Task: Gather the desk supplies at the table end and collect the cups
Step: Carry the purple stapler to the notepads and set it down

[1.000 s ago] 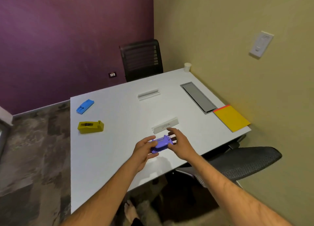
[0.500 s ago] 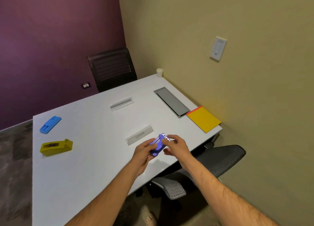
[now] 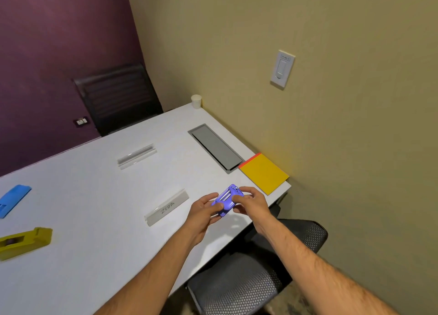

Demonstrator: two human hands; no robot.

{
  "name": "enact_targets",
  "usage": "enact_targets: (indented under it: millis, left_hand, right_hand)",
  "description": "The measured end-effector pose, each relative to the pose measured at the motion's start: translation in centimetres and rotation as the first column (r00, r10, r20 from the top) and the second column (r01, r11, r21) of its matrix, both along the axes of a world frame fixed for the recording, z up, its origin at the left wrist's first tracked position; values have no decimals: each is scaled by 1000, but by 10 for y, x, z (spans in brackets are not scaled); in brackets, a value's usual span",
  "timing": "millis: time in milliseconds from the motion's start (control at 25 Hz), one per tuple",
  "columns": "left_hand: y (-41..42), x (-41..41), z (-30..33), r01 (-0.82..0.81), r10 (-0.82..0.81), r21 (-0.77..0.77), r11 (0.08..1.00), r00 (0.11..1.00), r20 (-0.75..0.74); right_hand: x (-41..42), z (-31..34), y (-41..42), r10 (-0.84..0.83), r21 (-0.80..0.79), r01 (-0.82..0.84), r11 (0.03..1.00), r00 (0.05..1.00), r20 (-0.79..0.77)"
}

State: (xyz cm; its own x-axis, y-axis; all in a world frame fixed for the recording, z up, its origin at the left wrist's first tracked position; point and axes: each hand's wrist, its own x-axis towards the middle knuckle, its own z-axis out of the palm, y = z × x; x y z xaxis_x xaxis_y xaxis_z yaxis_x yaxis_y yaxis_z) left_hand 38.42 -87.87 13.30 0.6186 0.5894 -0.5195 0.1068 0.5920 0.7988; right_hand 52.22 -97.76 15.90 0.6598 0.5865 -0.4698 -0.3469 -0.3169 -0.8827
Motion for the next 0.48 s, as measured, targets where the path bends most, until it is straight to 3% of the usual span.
enact_targets:
  millis: [480]
  left_hand:
    - [-3,141,-52,-74,91,81,994,969,-232]
  right_hand:
    - [148,-53,9,44,-119,-57,991,992,-116]
